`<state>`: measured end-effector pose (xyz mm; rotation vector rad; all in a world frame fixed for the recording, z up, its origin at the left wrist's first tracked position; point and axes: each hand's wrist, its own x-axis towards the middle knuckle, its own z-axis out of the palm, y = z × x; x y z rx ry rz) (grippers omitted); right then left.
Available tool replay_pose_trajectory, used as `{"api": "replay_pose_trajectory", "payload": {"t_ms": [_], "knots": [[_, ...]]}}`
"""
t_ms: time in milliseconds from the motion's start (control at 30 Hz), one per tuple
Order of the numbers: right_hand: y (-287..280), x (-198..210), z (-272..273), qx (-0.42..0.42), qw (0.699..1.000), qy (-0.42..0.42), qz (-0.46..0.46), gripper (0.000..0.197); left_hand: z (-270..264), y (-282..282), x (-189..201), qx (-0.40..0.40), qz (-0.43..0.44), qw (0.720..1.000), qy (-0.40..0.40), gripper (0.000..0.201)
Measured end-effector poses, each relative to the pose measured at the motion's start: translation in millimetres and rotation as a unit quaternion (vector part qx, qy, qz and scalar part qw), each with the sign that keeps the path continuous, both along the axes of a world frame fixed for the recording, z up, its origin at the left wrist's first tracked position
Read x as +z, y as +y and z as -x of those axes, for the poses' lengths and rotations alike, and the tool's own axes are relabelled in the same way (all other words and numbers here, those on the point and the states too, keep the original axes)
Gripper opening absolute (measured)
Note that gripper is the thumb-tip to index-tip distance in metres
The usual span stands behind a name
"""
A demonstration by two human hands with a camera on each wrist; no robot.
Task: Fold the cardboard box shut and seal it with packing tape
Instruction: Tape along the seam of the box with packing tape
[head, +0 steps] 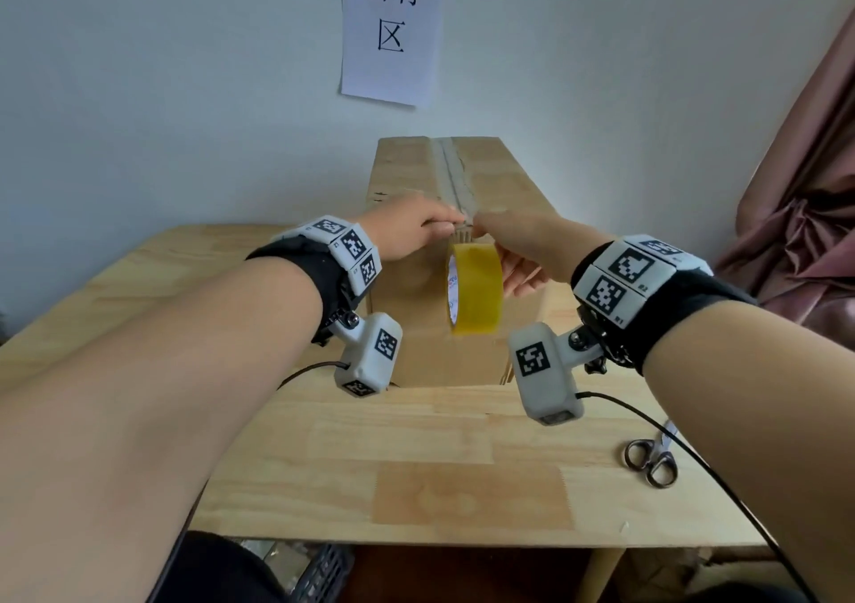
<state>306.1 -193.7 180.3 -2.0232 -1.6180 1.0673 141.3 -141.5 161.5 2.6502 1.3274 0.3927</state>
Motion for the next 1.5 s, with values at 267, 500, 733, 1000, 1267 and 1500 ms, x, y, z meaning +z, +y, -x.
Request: {"api": "replay_pose_trajectory", "payload": {"t_ms": [267,500,733,1000,1267,1500], "knots": [[2,-6,-2,0.025,0.993,0.102,0.045,0.032,-8,18,-1,0.023,0.009,0.993,0.115,0.044],[2,-25,-6,0.020,0.988,0.137,0.069,0.034,-9,20,-2,0.020,-0.007,0.998,0.062,0.040],[4,-45,1,-0.017,0.991,0.126,0.052,0.033,-8,19,-10,0.029,-0.049,0.997,0.044,0.040],[6,-36,-10,0.023,0.991,0.111,0.069,0.036,-19,26,-23,0.008,-0.130,0.990,0.056,0.048],[9,-49,-9,0.031,0.991,0.102,0.085,0.028,-16,24,-27,0.015,-0.124,0.992,0.028,0.045],[10,-56,-13,0.009,0.992,0.106,0.070,0.034,-20,17,-37,0.014,-0.200,0.972,0.126,0.056]]}}
